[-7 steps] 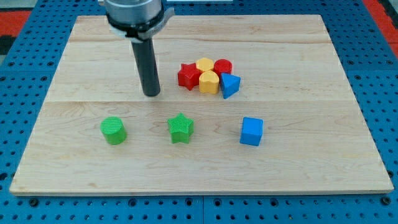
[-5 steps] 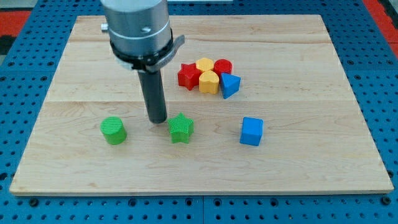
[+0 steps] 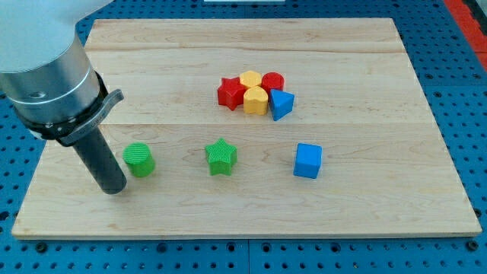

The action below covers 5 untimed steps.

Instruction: Push the green circle towards the center

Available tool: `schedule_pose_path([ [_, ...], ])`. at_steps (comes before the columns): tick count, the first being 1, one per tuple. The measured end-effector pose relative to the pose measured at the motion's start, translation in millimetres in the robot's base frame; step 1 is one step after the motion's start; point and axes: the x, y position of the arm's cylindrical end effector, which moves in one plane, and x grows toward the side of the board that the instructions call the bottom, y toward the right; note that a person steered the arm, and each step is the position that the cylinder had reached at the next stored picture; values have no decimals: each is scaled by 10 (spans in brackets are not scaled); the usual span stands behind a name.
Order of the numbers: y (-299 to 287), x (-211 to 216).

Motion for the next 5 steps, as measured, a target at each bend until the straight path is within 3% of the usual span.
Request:
schedule_pose_path([
  [3, 625, -236],
  [5, 352, -245],
])
